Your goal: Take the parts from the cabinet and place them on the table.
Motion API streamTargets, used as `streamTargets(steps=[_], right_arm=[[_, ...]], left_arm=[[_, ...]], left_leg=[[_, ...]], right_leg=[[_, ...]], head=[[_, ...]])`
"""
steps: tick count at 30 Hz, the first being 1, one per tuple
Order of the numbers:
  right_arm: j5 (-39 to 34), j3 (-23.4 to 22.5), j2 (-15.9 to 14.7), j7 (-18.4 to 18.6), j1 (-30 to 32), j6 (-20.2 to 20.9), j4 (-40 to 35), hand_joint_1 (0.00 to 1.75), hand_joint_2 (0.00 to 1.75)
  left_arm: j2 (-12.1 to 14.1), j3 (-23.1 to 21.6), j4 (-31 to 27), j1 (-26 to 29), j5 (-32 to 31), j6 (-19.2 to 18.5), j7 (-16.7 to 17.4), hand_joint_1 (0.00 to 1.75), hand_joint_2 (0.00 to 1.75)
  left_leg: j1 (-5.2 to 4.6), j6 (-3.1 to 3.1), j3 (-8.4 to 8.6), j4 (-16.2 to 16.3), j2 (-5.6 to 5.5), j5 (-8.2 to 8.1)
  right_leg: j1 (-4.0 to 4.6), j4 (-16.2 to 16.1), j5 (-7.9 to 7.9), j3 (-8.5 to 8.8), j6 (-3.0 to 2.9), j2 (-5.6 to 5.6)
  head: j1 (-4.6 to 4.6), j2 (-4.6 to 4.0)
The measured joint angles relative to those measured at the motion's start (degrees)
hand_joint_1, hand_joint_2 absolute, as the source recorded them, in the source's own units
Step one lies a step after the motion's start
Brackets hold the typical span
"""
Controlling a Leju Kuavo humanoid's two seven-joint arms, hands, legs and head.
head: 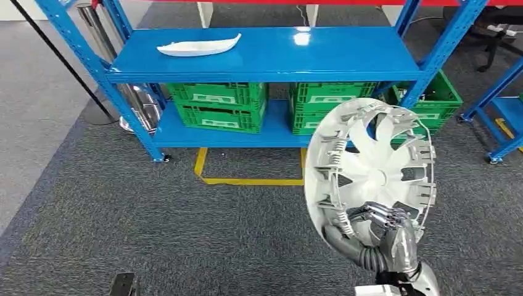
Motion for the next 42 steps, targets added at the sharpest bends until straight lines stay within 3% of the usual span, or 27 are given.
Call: streamTargets(steps=[2,3,4,6,8,10,11,12,13,16,17,19,20,22,23,25,26,27,28,32,34,35,37,38,39,41,42], right_arm=[[0.48,0.18,-0.13,0.13,0.22,-0.50,-0.31,1.75,1.75],[0.63,0.33,-0.20,0.33,0.33,-0.74,-0.59,1.75,1.75],[0.74,0.39,-0.27,0.42,0.54,-1.05,-0.90,1.75,1.75],[0.87,0.52,-0.55,0.48,1.05,-1.07,-1.09,1.75,1.75],[0.92,0.65,-0.66,0.55,1.17,-1.09,-1.11,1.75,1.75],[0.92,0.85,-0.72,0.63,1.19,-1.11,-1.27,1.75,1.75],[0.90,0.87,-0.72,0.66,1.21,-1.11,-1.35,1.75,1.75],[0.90,0.90,-0.72,0.68,1.23,-1.11,-1.46,1.75,1.75],[0.90,0.90,-0.75,0.68,1.27,-1.11,-1.60,1.75,1.75],[0.96,1.07,-0.85,0.66,1.20,-1.14,-1.62,1.75,1.75],[0.94,1.11,-0.86,0.66,1.19,-1.14,-1.66,1.75,1.75],[0.83,1.16,-1.25,0.66,1.12,-1.09,-1.81,1.75,1.75],[0.79,1.22,-1.29,0.66,1.14,-1.05,-1.79,1.75,1.75],[0.63,1.31,-1.40,0.39,1.05,-0.87,-1.73,1.75,1.75],[0.48,1.36,-1.40,0.22,0.87,-0.68,-1.59,1.75,1.75],[-0.16,1.46,-1.40,-0.33,0.23,-0.39,-1.24,1.75,1.75],[-0.63,1.55,-1.40,-0.85,-0.33,-0.13,-1.05,1.75,1.75],[-0.85,1.62,-1.40,-1.16,-0.72,0.11,-0.90,1.75,1.75],[-1.01,1.77,-1.38,-1.38,-1.15,0.31,-0.68,1.75,1.75],[-1.27,2.77,-0.97,-1.92,-2.69,1.11,0.11,1.75,1.75],[-1.53,2.97,-0.48,-1.92,-3.58,1.38,0.57,1.75,1.75],[-1.64,3.10,-0.44,-1.99,-3.71,1.49,0.76,1.75,1.75],[-1.77,3.39,-0.42,-2.08,-3.76,1.57,1.27,1.75,1.75],[-1.84,3.50,-0.40,-2.19,-3.82,1.64,1.49,1.75,1.75],[-2.03,3.56,-0.35,-2.30,-3.83,1.71,1.68,1.75,1.75],[-2.19,3.67,-0.20,-2.38,-3.93,1.79,1.86,1.75,1.75],[-2.19,3.74,-0.09,-2.43,-4.05,1.90,1.88,1.75,1.75]], left_arm=[[0.53,-0.35,0.00,0.07,-0.27,0.11,0.20,0.00,0.00],[0.40,-0.51,0.02,0.08,-0.40,0.15,0.20,0.00,0.00],[0.40,-0.59,0.02,-0.04,-0.49,0.15,0.15,0.00,0.00],[0.40,-0.83,0.02,-0.39,-0.62,0.11,-0.09,0.00,0.00],[0.40,-0.99,0.02,-0.41,-0.68,0.02,-0.13,0.00,0.00],[0.40,-1.21,0.02,-0.36,-0.71,0.02,-0.13,0.00,0.00],[0.42,-1.27,0.02,-0.42,-0.71,0.02,-0.15,0.00,0.00],[0.44,-1.27,0.02,-0.55,-0.71,0.02,-0.15,0.00,0.00],[0.46,-1.29,0.02,-0.80,-0.71,0.02,-0.18,0.00,0.00],[0.46,-1.34,0.02,-0.56,-0.71,0.02,-0.24,0.00,0.00],[0.46,-1.34,0.02,-0.44,-0.71,0.02,-0.24,0.00,0.00],[0.53,-1.36,0.02,-0.48,-0.73,0.06,-0.24,0.00,0.00],[0.50,-1.38,0.02,-0.67,-0.90,0.11,-0.24,0.00,0.00],[0.48,-1.53,0.02,-0.68,-1.25,0.42,-0.02,0.00,0.00],[0.48,-1.62,0.02,-0.55,-1.34,0.72,0.20,0.00,0.00],[0.59,-1.71,0.02,-0.34,-1.34,1.22,0.37,0.00,0.00],[0.75,-1.69,0.02,-0.34,-1.32,1.38,0.35,0.00,0.00],[0.87,-1.69,0.02,-0.35,-1.28,1.40,0.17,0.00,0.00],[1.12,-1.66,0.02,-0.47,-1.21,1.40,-0.13,0.00,0.00],[1.86,-1.62,0.02,0.20,-0.88,1.51,-0.35,0.00,0.00],[1.97,-1.55,0.02,0.57,-0.88,1.92,-0.07,0.00,0.00],[1.95,-1.45,0.02,0.55,-0.86,2.06,-0.04,0.00,0.00],[1.90,-1.27,0.04,0.68,-0.88,2.25,0.13,0.00,0.00],[1.84,-1.23,0.04,0.88,-0.88,2.32,0.15,0.00,0.00],[1.84,-1.18,0.04,1.13,-0.88,2.43,0.22,0.00,0.00],[1.93,-0.88,0.04,1.42,-0.82,2.45,0.22,0.00,0.00],[1.99,-0.72,0.04,1.42,-0.79,2.45,0.22,0.00,0.00]], left_leg=[[-0.11,-0.51,-0.41,0.40,-0.12,-0.16],[-0.35,-0.89,-0.92,1.64,2.10,-1.67],[-0.15,-1.23,-2.27,5.09,3.56,-4.27],[0.22,-1.74,-5.77,14.88,4.64,-9.24],[0.45,-1.99,-6.03,17.91,4.79,-9.83],[0.50,-1.74,-1.13,10.40,5.27,-5.97],[0.37,-1.38,2.29,4.65,6.38,-3.77],[0.03,-0.93,4.38,0.57,8.74,-3.42],[-0.48,-0.64,4.65,-0.47,9.14,-3.65],[-0.62,0.23,3.50,-0.36,7.57,-3.19],[-0.22,0.91,3.82,-1.16,6.96,-2.57],[0.00,1.59,3.31,-1.39,6.11,-1.91],[-0.02,1.79,2.95,-1.34,5.51,-1.73],[-0.23,1.92,2.44,-1.28,4.27,-1.37],[-0.27,1.84,2.32,-1.22,3.53,-1.23],[-0.26,1.77,2.26,-0.99,2.24,-1.16],[-0.20,1.64,2.26,-0.66,1.28,-1.16],[-0.15,1.45,2.07,-0.36,0.69,-1.22],[-0.47,1.03,1.40,0.27,0.04,-1.21],[-0.03,-0.29,-0.30,0.62,-2.45,-0.27],[-0.31,-0.94,-1.57,3.69,2.19,-2.79],[-0.15,-1.30,-3.43,7.93,3.63,-5.13],[0.16,-1.61,-7.12,16.48,4.58,-8.68],[0.26,-1.67,-7.71,18.21,4.69,-8.98],[0.30,-1.60,-6.88,17.15,4.77,-7.79],[0.21,-1.08,-2.25,8.69,5.49,-3.31],[-0.04,-0.59,0.45,3.69,7.18,-1.37]], right_leg=[[-0.60,-0.52,0.76,-0.05,-0.86,-1.64],[-0.54,-0.52,0.92,-0.20,-1.11,-2.18],[-0.47,-0.51,1.00,-0.42,-1.24,-2.98],[-0.28,-0.42,1.23,-0.85,-1.38,-4.87],[-0.24,-0.27,1.44,-1.26,-1.35,-6.30],[-0.21,-0.04,1.54,-1.54,-1.24,-7.59],[-0.18,0.01,1.55,-1.48,-1.21,-8.19],[-0.15,0.00,1.62,-1.47,-1.08,-8.71],[0.28,0.27,1.67,-1.77,-0.77,-9.18],[0.20,-0.05,2.22,-1.91,0.09,-10.93],[0.17,0.07,1.91,-2.06,0.48,-10.93],[-0.06,4.01,-1.57,-3.96,0.74,-5.67],[-0.06,8.66,-3.97,-5.87,0.76,-4.48],[0.00,16.73,-7.01,-9.50,0.78,-3.78],[0.04,17.73,-6.70,-9.96,0.71,-3.73],[0.00,12.92,-3.07,-7.33,0.59,-3.56],[-0.18,6.26,0.40,-3.91,0.48,-2.62],[-0.44,2.10,1.58,-1.98,0.49,-0.54],[-0.61,0.90,0.68,-1.45,0.58,1.44],[-0.60,0.89,1.01,-1.57,-0.30,-0.89],[-0.66,0.81,1.15,-1.57,-0.71,-2.35],[-0.51,0.81,1.13,-1.63,-0.88,-3.33],[-0.30,0.82,1.07,-1.75,-0.97,-5.28],[-0.24,0.82,1.06,-1.79,-0.99,-6.09],[-0.20,0.82,1.05,-1.78,-1.00,-6.92],[-0.13,0.82,1.03,-1.68,-1.00,-8.21],[-0.10,0.82,1.00,-1.60,-0.96,-8.75]], head=[[0.04,0.00],[-0.44,0.00],[-0.77,0.00],[-0.72,0.00],[-0.74,0.00],[-0.76,0.00],[-0.77,0.00],[-0.74,0.00],[-0.83,0.00],[-0.72,0.00],[-0.79,0.00],[-0.64,0.00],[-0.48,0.00],[-0.48,0.00],[-0.52,0.00],[-0.50,0.00],[-0.50,0.00],[-0.46,0.00],[-0.50,0.00],[-0.59,0.00],[-1.42,0.00],[-1.44,0.00],[-1.46,0.00],[-1.49,0.00],[-1.51,0.00],[-1.49,0.00],[-1.49,0.00]])
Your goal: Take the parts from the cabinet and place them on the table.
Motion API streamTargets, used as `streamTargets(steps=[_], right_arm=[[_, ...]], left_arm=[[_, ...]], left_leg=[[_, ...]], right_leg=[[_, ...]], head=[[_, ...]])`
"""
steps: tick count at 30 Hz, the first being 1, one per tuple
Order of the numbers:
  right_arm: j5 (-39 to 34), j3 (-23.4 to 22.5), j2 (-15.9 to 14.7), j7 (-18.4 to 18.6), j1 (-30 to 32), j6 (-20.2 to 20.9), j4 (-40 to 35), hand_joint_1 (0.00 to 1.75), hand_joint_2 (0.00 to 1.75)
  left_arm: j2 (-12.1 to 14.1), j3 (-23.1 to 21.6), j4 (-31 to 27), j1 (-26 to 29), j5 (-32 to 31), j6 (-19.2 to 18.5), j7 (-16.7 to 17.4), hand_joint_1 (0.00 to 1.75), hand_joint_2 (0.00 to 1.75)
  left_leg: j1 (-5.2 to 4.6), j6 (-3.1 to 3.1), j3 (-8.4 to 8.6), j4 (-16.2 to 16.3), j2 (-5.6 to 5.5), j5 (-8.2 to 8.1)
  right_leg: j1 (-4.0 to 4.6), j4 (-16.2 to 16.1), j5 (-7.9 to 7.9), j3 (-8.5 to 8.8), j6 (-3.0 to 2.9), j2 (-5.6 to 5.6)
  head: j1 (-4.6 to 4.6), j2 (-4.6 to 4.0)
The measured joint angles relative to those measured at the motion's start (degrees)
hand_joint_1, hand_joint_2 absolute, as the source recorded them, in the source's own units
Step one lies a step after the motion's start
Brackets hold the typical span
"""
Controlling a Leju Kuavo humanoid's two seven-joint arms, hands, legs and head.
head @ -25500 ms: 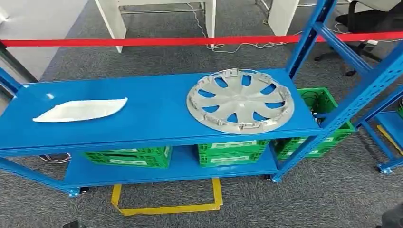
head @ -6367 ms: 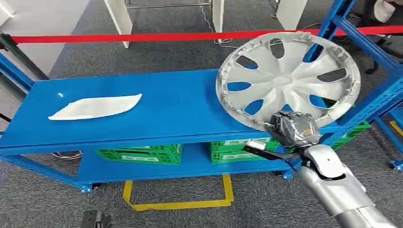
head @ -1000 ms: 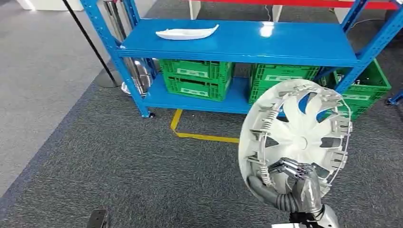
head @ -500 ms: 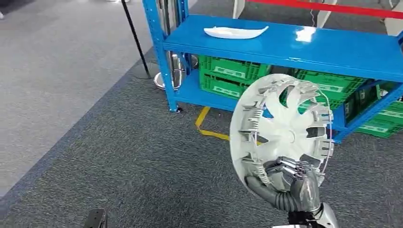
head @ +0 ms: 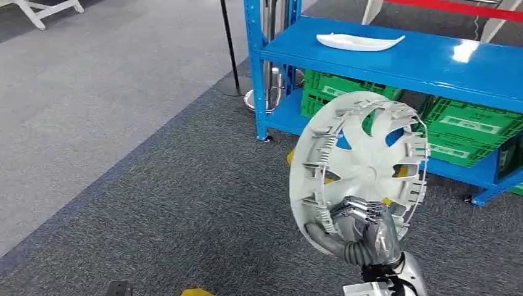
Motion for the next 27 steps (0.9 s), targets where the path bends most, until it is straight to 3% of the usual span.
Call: streamTargets(steps=[1,3,5,6,7,8,10,11,12,13,14,15,16,17,20,21,22,23,25,26,27], right_arm=[[0.00,0.05,0.11,-0.04,-0.07,0.09,0.00,1.75,1.75],[0.02,0.09,0.20,-0.20,-0.52,0.53,0.29,1.75,1.75],[0.04,0.46,0.43,-0.28,-1.07,0.66,0.50,1.75,1.75],[0.02,0.48,0.50,-0.26,-1.26,0.66,0.52,1.75,1.75],[0.02,0.50,0.50,-0.28,-1.49,0.68,0.68,1.75,1.75],[0.02,0.59,0.50,-0.31,-1.56,0.79,0.79,1.75,1.75],[0.02,0.66,0.50,-0.28,-1.55,1.03,1.25,1.75,1.75],[0.04,0.70,0.50,-0.26,-1.55,1.14,1.51,1.75,1.75],[0.09,0.74,0.50,-0.26,-1.60,1.23,1.75,1.75,1.75],[0.20,0.90,0.50,-0.26,-1.71,1.29,1.97,1.75,1.75],[0.33,1.01,0.50,-0.26,-1.72,1.29,2.16,1.75,1.75],[0.39,1.07,0.50,-0.24,-1.71,1.29,2.25,1.75,1.75],[0.42,1.16,0.50,-0.24,-1.79,1.29,2.45,1.75,1.75],[0.52,1.23,0.50,-0.20,-1.76,1.25,2.51,1.75,1.75],[1.03,1.42,0.50,0.00,-1.74,1.18,2.73,1.75,1.75],[1.09,1.47,0.52,0.00,-1.76,1.18,2.73,1.75,1.75],[1.20,1.47,0.52,0.06,-1.76,1.16,2.73,1.75,1.75],[1.16,1.46,0.52,0.07,-1.76,1.07,2.73,1.75,1.75],[1.20,1.47,0.52,0.11,-1.68,1.05,2.84,1.75,1.75],[1.20,1.47,0.52,0.11,-1.70,1.05,2.91,1.75,1.75],[1.20,1.47,0.52,0.11,-1.71,1.05,2.95,1.75,1.75]], left_arm=[[0.02,0.04,0.00,-0.14,0.02,-0.02,-0.02,0.00,0.00],[0.00,0.20,0.00,-0.27,0.17,-0.35,-0.31,0.00,0.00],[0.02,0.46,0.00,-0.01,0.24,-0.39,-0.35,0.00,0.00],[-0.11,0.48,0.00,0.13,0.26,-0.39,-0.37,0.00,0.00],[-0.26,0.48,0.00,0.08,0.26,-0.42,-0.42,0.00,0.00],[-0.17,0.52,0.00,-0.11,0.31,-0.44,-0.48,0.00,0.00],[-0.20,0.59,0.00,-0.33,0.35,-0.48,-0.59,0.00,0.00],[-0.20,0.68,0.00,-0.27,0.35,-0.48,-0.61,0.00,0.00],[-0.22,0.83,0.00,-0.13,0.35,-0.48,-0.59,0.00,0.00],[-0.28,0.94,0.00,-0.03,0.31,-0.46,-0.57,0.00,0.00],[-0.35,0.98,0.00,-0.02,0.22,-0.44,-0.37,0.00,0.00],[-0.42,1.01,0.00,-0.05,0.17,-0.42,-0.31,0.00,0.00],[-0.42,1.05,0.00,-0.06,0.15,-0.39,-0.26,0.00,0.00],[-0.37,1.16,0.00,-0.22,0.13,-0.35,-0.15,0.00,0.00],[-0.37,1.55,0.00,0.32,0.11,-0.17,0.24,0.00,0.00],[-0.20,1.68,0.00,0.36,0.09,-0.11,0.31,0.00,0.00],[-0.26,1.81,0.00,0.39,0.09,-0.09,0.35,0.00,0.00],[-0.30,1.88,0.00,0.24,0.09,-0.11,0.44,0.00,0.00],[-0.33,1.90,0.00,-0.02,-0.26,-0.28,0.44,0.00,0.00],[-0.39,1.92,0.00,0.00,-0.28,-0.31,0.44,0.00,0.00],[-0.39,1.92,0.00,0.05,-0.28,-0.31,0.42,0.00,0.00]], left_leg=[[-0.77,0.35,1.20,-2.48,3.08,-0.77],[-1.16,0.90,0.72,-3.04,2.31,-0.57],[-1.30,1.48,0.47,-3.48,0.86,-0.25],[-0.73,1.99,1.05,-4.28,0.24,0.37],[-0.71,2.22,1.01,-4.43,-0.23,0.54],[-0.59,2.64,0.78,-4.40,-0.98,0.74],[-0.62,2.83,0.53,-4.37,-2.50,0.84],[-0.61,2.85,0.49,-4.32,-3.25,0.87],[-0.59,2.80,0.52,-4.28,-4.06,0.90],[-0.53,2.77,0.52,-4.16,-4.86,0.91],[-0.42,2.68,0.53,-3.91,-5.76,0.85],[-0.32,2.44,0.49,-3.54,-6.52,0.70],[-0.47,2.04,0.08,-3.08,-7.16,0.46],[-0.49,1.77,-0.65,-2.11,-7.81,0.32],[0.07,0.72,-1.42,-2.45,-9.46,1.09],[0.15,0.51,-1.65,-2.15,-9.61,0.70],[-0.29,0.14,-2.07,-0.78,-6.43,-0.31],[-0.16,-0.24,-3.50,2.29,-4.38,-2.10],[0.28,-0.66,-7.60,10.95,-2.73,-5.90],[0.40,-0.75,-9.10,14.13,-2.50,-6.81],[0.47,-0.75,-9.23,14.46,-2.44,-6.22]], right_leg=[[0.22,0.01,-0.07,-0.08,0.12,-0.55],[0.40,0.08,-0.02,-0.32,0.61,-1.78],[0.33,-0.22,0.01,0.06,1.15,-3.15],[0.10,0.10,-0.75,-0.56,1.60,-2.06],[0.05,1.65,-2.00,-1.05,1.67,1.67],[0.04,5.69,-4.19,-2.87,1.61,3.90],[0.08,14.66,-7.72,-7.32,1.72,5.06],[0.13,16.97,-7.94,-8.62,1.76,5.11],[0.10,16.47,-6.73,-8.63,1.79,5.10],[0.03,13.55,-4.45,-7.43,1.81,5.14],[-0.12,8.77,-1.62,-5.17,1.83,5.53],[-0.35,3.88,0.80,-2.81,1.86,6.62],[-0.71,1.65,0.20,-1.61,1.98,9.67],[-0.90,0.30,-0.09,-0.73,1.84,10.16],[-0.24,0.89,0.16,-1.28,1.17,8.59],[-0.86,0.40,0.42,-0.98,0.72,7.57],[-0.65,0.24,0.41,-0.73,0.60,6.93],[-0.56,0.24,0.30,-0.65,0.21,6.03],[-0.27,0.24,0.17,-0.62,0.10,4.30],[-0.24,0.25,0.11,-0.62,0.08,3.49],[-0.23,0.25,0.03,-0.56,0.08,2.75]], head=[[0.02,0.00],[0.13,0.00],[0.00,0.00],[0.07,0.00],[0.17,0.00],[0.39,0.00],[0.55,0.00],[0.55,0.00],[0.55,0.00],[0.55,0.00],[0.50,0.00],[0.55,0.00],[0.55,0.00],[0.44,0.00],[0.41,0.00],[0.48,0.00],[0.01,0.00],[-0.40,0.00],[-0.28,0.00],[-0.31,0.00],[-0.31,0.00]])
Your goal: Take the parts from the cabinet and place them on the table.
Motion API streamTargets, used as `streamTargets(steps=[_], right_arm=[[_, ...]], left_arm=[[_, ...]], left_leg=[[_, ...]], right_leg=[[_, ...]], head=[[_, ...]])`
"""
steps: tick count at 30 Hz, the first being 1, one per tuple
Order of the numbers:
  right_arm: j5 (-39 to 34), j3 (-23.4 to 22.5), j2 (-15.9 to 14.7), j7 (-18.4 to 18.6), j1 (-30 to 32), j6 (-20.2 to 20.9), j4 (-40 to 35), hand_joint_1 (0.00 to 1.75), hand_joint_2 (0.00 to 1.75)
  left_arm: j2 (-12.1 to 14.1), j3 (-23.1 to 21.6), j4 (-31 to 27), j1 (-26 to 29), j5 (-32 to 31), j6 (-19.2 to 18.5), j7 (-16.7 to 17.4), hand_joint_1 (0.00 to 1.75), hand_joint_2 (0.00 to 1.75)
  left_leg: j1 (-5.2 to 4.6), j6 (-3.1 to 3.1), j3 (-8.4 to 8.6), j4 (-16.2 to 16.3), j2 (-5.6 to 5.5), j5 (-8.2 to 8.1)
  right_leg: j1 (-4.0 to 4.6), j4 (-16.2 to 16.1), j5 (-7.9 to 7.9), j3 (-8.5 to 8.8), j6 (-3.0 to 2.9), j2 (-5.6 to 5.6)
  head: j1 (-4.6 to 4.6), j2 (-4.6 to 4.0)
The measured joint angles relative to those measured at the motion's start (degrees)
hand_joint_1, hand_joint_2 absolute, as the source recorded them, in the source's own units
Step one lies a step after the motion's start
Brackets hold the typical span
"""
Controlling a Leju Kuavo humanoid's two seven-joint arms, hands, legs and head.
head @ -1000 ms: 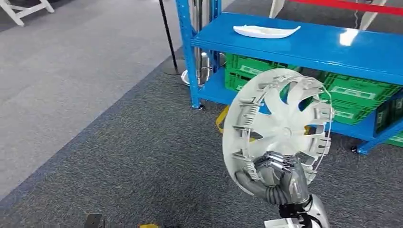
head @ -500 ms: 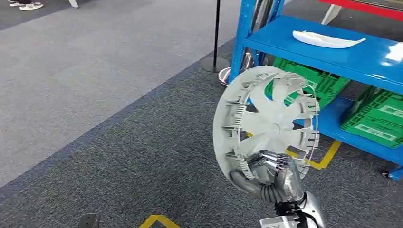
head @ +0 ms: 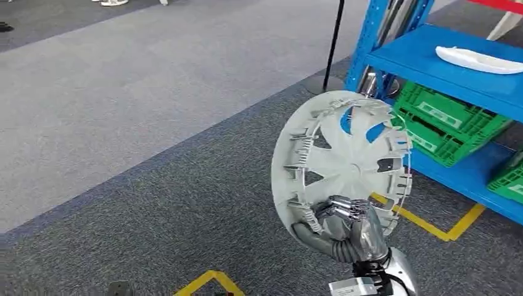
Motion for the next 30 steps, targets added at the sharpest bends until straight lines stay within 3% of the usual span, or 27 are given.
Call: streamTargets(steps=[1,3,4,5,8,9,11,13,14,15,16,18,19,20,23,24,25,26,27,29,30], right_arm=[[0.00,0.00,0.00,0.02,-0.03,0.00,0.07,1.75,1.75],[0.00,0.00,0.00,0.07,-0.16,0.02,0.09,1.75,1.75],[0.00,0.02,0.02,0.07,-0.29,0.07,0.09,1.75,1.75],[-0.02,0.02,0.02,0.07,-0.36,0.13,0.09,1.75,1.75],[0.00,0.15,0.02,0.15,-0.86,0.59,0.26,1.75,1.75],[-0.02,0.26,0.09,0.17,-1.00,0.59,0.26,1.75,1.75],[-0.09,0.26,0.09,0.24,-1.15,0.59,0.31,1.75,1.75],[-0.04,0.28,0.07,0.33,-1.01,0.61,0.52,1.75,1.75],[-0.04,0.28,0.07,0.35,-1.00,0.66,0.70,1.75,1.75],[-0.04,0.28,0.07,0.39,-1.04,0.66,0.85,1.75,1.75],[-0.04,0.31,0.07,0.42,-1.02,0.70,0.90,1.75,1.75],[-0.04,0.31,0.07,0.44,-1.09,0.72,0.90,1.75,1.75],[-0.04,0.33,0.07,0.46,-1.16,0.72,0.90,1.75,1.75],[-0.04,0.37,0.07,0.48,-1.13,0.72,0.96,1.75,1.75],[0.02,0.39,0.07,0.48,-1.07,0.74,1.03,1.75,1.75],[-0.02,0.42,0.09,0.48,-1.14,0.72,1.03,1.75,1.75],[0.00,0.44,0.11,0.50,-1.18,0.72,1.03,1.75,1.75],[0.00,0.42,0.11,0.50,-1.07,0.68,1.01,1.75,1.75],[0.02,0.42,0.11,0.48,-1.00,0.68,1.03,1.75,1.75],[0.02,0.42,0.11,0.48,-0.96,0.68,1.03,1.75,1.75],[0.02,0.42,0.11,0.48,-0.96,0.68,1.03,1.75,1.75]], left_arm=[[0.00,0.02,0.00,0.06,0.00,-0.02,0.00,0.00,0.00],[0.02,0.04,0.00,0.04,-0.15,-0.13,-0.04,0.00,0.00],[0.07,0.04,0.00,-0.03,-0.17,-0.15,-0.13,0.00,0.00],[0.04,0.04,0.00,-0.27,-0.22,-0.22,-0.20,0.00,0.00],[0.07,0.04,0.00,-0.21,-0.37,-0.33,-0.39,0.00,0.00],[0.07,0.04,0.00,-0.16,-0.42,-0.33,-0.46,0.00,0.00],[0.00,0.04,0.00,-0.18,-0.44,-0.37,-0.55,0.00,0.00],[-0.02,0.04,0.00,-0.52,-0.57,-0.50,-0.57,0.00,0.00],[-0.04,0.04,0.00,-0.52,-0.66,-0.55,-0.57,0.00,0.00],[-0.07,0.04,0.00,-0.42,-0.70,-0.59,-0.57,0.00,0.00],[-0.09,0.04,0.00,-0.34,-0.77,-0.68,-0.57,0.00,0.00],[-0.20,0.04,0.00,-0.35,-0.83,-0.68,-0.57,0.00,0.00],[-0.24,0.04,0.00,-0.38,-0.83,-0.68,-0.57,0.00,0.00],[-0.24,0.04,0.00,-0.50,-0.83,-0.68,-0.57,0.00,0.00],[-0.22,0.04,0.00,-0.19,-0.83,-0.63,-0.57,0.00,0.00],[-0.17,0.07,0.00,-0.09,-0.85,-0.55,-0.57,0.00,0.00],[-0.13,0.04,0.00,-0.04,-0.85,-0.48,-0.57,0.00,0.00],[-0.15,0.07,0.00,-0.10,-0.83,-0.41,-0.57,0.00,0.00],[-0.17,0.07,0.00,-0.23,-0.83,-0.42,-0.57,0.00,0.00],[-0.24,0.07,0.00,-0.33,-0.90,-0.42,-0.57,0.00,0.00],[-0.24,0.07,0.00,-0.24,-0.90,-0.42,-0.57,0.00,0.00]], left_leg=[[0.02,0.08,1.04,-2.07,0.08,1.77],[-0.10,0.59,5.91,-11.53,1.12,6.64],[-0.44,0.95,7.86,-15.48,3.40,7.41],[-1.41,1.21,8.37,-16.66,5.00,6.66],[-1.58,1.97,7.83,-16.74,3.32,6.61],[-1.30,2.53,8.32,-17.49,2.59,6.97],[-0.95,3.17,8.68,-17.87,1.53,7.22],[-1.02,3.54,8.58,-17.85,0.07,7.17],[-1.06,3.59,8.57,-17.78,-0.65,7.14],[-1.07,3.59,8.60,-17.75,-1.52,7.14],[-1.07,3.59,8.69,-17.71,-2.30,7.14],[-1.01,3.44,8.83,-17.47,-3.98,7.03],[-0.88,3.19,8.80,-17.24,-4.73,6.86],[-1.19,2.90,8.27,-16.83,-5.30,6.78],[-0.42,1.96,7.56,-16.93,-7.02,7.29],[-0.58,1.68,7.53,-16.86,-7.70,7.27],[-0.77,1.45,7.34,-16.13,-5.13,6.63],[-0.89,1.03,6.39,-13.94,-2.35,5.20],[-0.70,0.68,4.63,-10.18,-1.03,3.24],[-0.20,0.22,0.47,-1.59,-0.16,-0.20],[0.00,0.06,-0.53,0.35,-0.12,-0.39]], right_leg=[[0.00,0.00,-0.10,0.06,0.02,-0.67],[0.00,0.00,-0.31,0.41,0.22,-1.89],[0.00,-0.05,-0.42,0.57,0.39,-2.34],[0.48,0.12,-0.66,0.48,0.78,-2.82],[0.40,-0.35,-0.68,0.75,1.44,-4.54],[0.33,-0.32,-1.08,1.09,2.05,-4.77],[0.06,3.17,-3.43,-0.73,2.15,0.50],[0.07,12.63,-7.46,-5.67,2.14,2.18],[0.20,16.17,-8.41,-7.76,2.14,2.33],[0.26,17.32,-7.93,-8.79,2.10,2.35],[0.28,15.78,-6.15,-8.41,2.01,2.36],[0.21,6.79,-0.41,-4.54,1.75,3.09],[-0.04,1.80,1.41,-2.51,1.66,5.65],[-0.31,0.81,0.60,-1.68,1.69,8.03],[0.17,0.44,0.50,-1.35,1.30,6.65],[-0.16,-0.02,0.70,-1.08,0.98,5.86],[-0.29,-0.29,0.79,-0.65,0.68,4.96],[-0.21,-0.40,0.60,-0.35,0.33,4.18],[-0.10,-0.40,0.45,-0.21,0.08,3.27],[0.05,-0.40,0.16,-0.01,-0.16,1.46],[0.05,-0.39,0.01,0.07,-0.14,0.68]], head=[[-0.02,0.00],[0.00,0.00],[0.00,0.00],[-0.02,0.00],[0.04,0.00],[0.00,0.02],[0.30,0.00],[0.52,0.00],[0.52,0.00],[0.50,0.00],[0.50,0.00],[0.55,0.00],[0.57,0.00],[0.46,0.00],[0.50,0.00],[0.39,0.00],[0.44,0.00],[-0.17,0.00],[0.02,0.00],[0.00,0.00],[-0.09,0.00]])
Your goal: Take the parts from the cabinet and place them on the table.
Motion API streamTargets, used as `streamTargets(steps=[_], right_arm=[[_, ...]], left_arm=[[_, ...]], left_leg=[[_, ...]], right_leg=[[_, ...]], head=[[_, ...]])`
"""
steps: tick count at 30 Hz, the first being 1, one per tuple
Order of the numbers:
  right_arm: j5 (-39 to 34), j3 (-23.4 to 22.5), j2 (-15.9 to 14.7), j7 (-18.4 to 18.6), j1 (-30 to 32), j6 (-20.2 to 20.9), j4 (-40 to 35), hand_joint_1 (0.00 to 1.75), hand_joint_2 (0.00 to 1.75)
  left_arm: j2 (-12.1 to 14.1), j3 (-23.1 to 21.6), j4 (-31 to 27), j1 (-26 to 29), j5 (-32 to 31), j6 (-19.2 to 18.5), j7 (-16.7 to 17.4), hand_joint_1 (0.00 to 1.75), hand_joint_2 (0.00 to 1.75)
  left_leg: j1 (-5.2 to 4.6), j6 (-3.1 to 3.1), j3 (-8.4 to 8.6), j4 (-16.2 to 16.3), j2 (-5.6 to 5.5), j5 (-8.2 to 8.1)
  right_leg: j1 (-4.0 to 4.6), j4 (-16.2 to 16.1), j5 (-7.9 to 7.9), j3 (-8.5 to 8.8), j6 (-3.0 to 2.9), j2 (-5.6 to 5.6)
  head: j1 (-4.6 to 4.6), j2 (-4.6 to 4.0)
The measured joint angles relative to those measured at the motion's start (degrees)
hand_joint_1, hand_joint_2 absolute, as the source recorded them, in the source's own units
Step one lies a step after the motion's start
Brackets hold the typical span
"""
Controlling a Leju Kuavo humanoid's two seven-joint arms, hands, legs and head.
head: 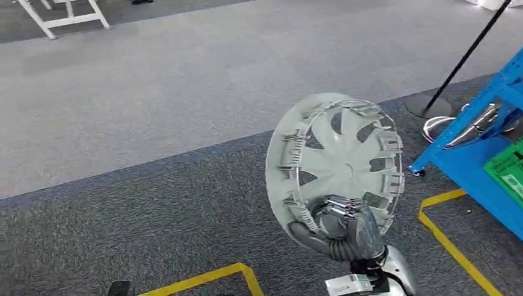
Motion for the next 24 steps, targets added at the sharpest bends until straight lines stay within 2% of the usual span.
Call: streamTargets(steps=[1,2,3,4,5,6,7,9,10,11,12,14,15,16,17,18,19,20,21,24], right_arm=[[-0.02,0.00,0.00,0.00,0.03,0.00,0.00,1.75,1.75],[-0.02,0.00,0.00,0.02,0.01,0.00,0.00,1.75,1.75],[-0.04,-0.02,0.00,0.02,0.00,0.00,0.00,1.75,1.75],[-0.02,-0.02,0.00,0.02,-0.09,0.00,0.00,1.75,1.75],[-0.02,0.00,0.00,0.02,-0.18,0.00,0.00,1.75,1.75],[-0.02,0.00,0.00,0.00,-0.21,0.00,0.00,1.75,1.75],[-0.02,0.00,0.00,0.02,-0.19,-0.02,0.00,1.75,1.75],[0.02,0.09,0.00,0.00,-0.26,-0.02,0.00,1.75,1.75],[0.02,0.15,0.00,0.00,-0.31,-0.02,-0.02,1.75,1.75],[0.02,0.20,0.00,0.00,-0.40,-0.02,-0.02,1.75,1.75],[0.00,0.22,0.00,0.00,-0.44,-0.04,-0.02,1.75,1.75],[0.04,0.26,-0.02,0.00,-0.05,-0.04,0.00,1.75,1.75],[0.04,0.31,-0.02,0.02,0.05,-0.04,0.02,1.75,1.75],[0.04,0.37,-0.02,0.02,0.06,-0.04,0.04,1.75,1.75],[0.04,0.39,-0.02,0.02,0.06,-0.07,0.04,1.75,1.75],[0.07,0.39,-0.02,0.02,0.06,-0.11,0.04,1.75,1.75],[0.17,0.39,-0.02,0.00,0.04,-0.13,0.04,1.75,1.75],[0.37,0.42,-0.02,0.00,0.00,-0.17,0.04,1.75,1.75],[0.52,0.44,-0.02,0.00,0.02,-0.22,-0.02,1.75,1.75],[0.44,0.46,-0.02,0.04,-0.75,0.07,0.15,1.75,1.75]], left_arm=[[0.00,0.00,0.00,0.12,0.00,0.00,0.00,0.00,0.00],[0.00,0.00,0.00,0.18,0.00,0.00,0.00,0.00,0.00],[0.00,0.02,0.00,0.19,0.02,0.04,0.00,0.00,0.00],[0.00,0.02,0.00,0.16,0.02,0.07,0.00,0.00,0.00],[0.00,0.02,0.00,0.06,0.02,0.09,0.00,0.00,0.00],[0.00,0.02,0.00,-0.11,0.02,0.09,0.00,0.00,0.00],[0.00,0.00,0.00,-0.30,0.00,0.09,0.04,0.00,0.00],[0.04,0.02,0.00,0.05,0.00,0.11,0.04,0.00,0.00],[0.04,0.02,0.00,0.22,0.00,0.11,0.04,0.00,0.00],[-0.04,0.02,0.00,0.27,0.00,0.13,0.04,0.00,0.00],[0.11,0.07,0.00,0.07,0.02,0.13,0.11,0.00,0.00],[0.07,0.07,0.00,-0.19,0.02,0.13,0.24,0.00,0.00],[0.07,0.09,0.00,-0.19,0.02,0.13,0.44,0.00,0.00],[0.02,0.09,0.00,-0.09,0.04,0.13,0.59,0.00,0.00],[-0.02,0.11,0.00,-0.04,0.04,0.13,0.61,0.00,0.00],[-0.09,0.15,0.00,-0.03,0.07,0.13,0.61,0.00,0.00],[-0.15,0.24,0.00,-0.05,0.07,0.13,0.61,0.00,0.00],[-0.17,0.33,0.00,-0.06,0.07,0.09,0.61,0.00,0.00],[-0.17,0.35,0.00,-0.23,0.07,0.09,0.61,0.00,0.00],[-0.35,0.74,0.00,0.11,0.77,0.50,0.92,0.00,0.00]], left_leg=[[0.19,-0.13,0.31,-0.70,0.03,1.05],[0.34,-0.17,1.64,-3.52,0.18,3.24],[0.40,-0.10,3.76,-7.80,0.53,5.71],[0.36,0.09,6.12,-12.43,1.62,7.99],[-0.12,0.22,7.51,-15.10,3.87,8.03],[-0.61,0.81,8.11,-16.56,3.86,7.49],[-0.65,1.31,7.78,-16.35,3.68,7.13],[-0.93,1.96,7.81,-16.67,2.30,7.00],[-0.46,2.48,8.50,-17.36,1.81,7.27],[-0.41,2.68,8.67,-17.42,1.38,7.22],[-0.36,3.16,8.63,-17.41,0.85,7.21],[-0.44,3.40,8.65,-17.40,-0.49,7.14],[-0.49,3.48,8.70,-17.38,-1.26,7.08],[-0.51,3.51,8.81,-17.37,-2.01,7.06],[-0.47,3.48,8.97,-17.36,-2.79,6.98],[-0.39,3.36,9.20,-17.34,-3.65,6.89],[-0.27,3.13,9.38,-17.24,-4.39,6.74],[-0.16,2.85,9.25,-17.10,-4.95,6.56],[-0.51,2.45,8.73,-16.33,-5.76,6.29],[0.08,1.49,8.28,-16.92,-7.35,6.83]], right_leg=[[0.00,0.00,-0.13,0.14,0.04,-0.71],[0.00,0.01,-0.29,0.30,0.13,-1.38],[0.00,0.01,-0.49,0.54,0.24,-1.96],[0.00,0.01,-0.70,0.83,0.45,-2.52],[0.23,0.01,-0.99,0.96,0.78,-2.97],[0.53,0.30,-1.29,0.91,1.22,-3.37],[0.53,0.20,-1.28,0.86,1.48,-4.09],[0.38,-0.04,-1.61,1.48,2.20,-5.41],[0.00,0.14,-2.22,1.33,2.69,-4.30],[-0.20,1.58,-3.12,0.78,2.66,-1.29],[-0.17,5.22,-4.76,-1.11,2.64,0.52],[-0.12,14.64,-8.10,-6.51,2.79,1.55],[-0.06,17.69,-8.43,-8.68,2.85,1.65],[-0.07,17.82,-7.25,-9.48,2.84,1.66],[-0.09,15.39,-4.83,-8.91,2.81,1.69],[-0.14,10.89,-1.78,-7.14,2.75,1.95],[-0.29,5.99,0.92,-5.03,2.72,3.06],[-0.66,2.57,1.71,-3.76,2.76,6.04],[-0.89,0.79,0.91,-2.23,2.65,6.84],[-0.32,1.25,0.96,-2.40,1.95,5.33]], head=[[0.02,0.00],[0.00,0.00],[0.02,0.00],[0.02,0.00],[-0.02,0.00],[0.02,0.00],[0.20,0.00],[0.11,0.00],[0.11,0.00],[0.24,0.00],[0.48,0.00],[0.63,0.00],[0.63,0.00],[0.59,0.00],[0.66,0.00],[0.63,0.00],[0.66,0.00],[0.68,0.00],[0.59,0.00],[0.55,0.00]])
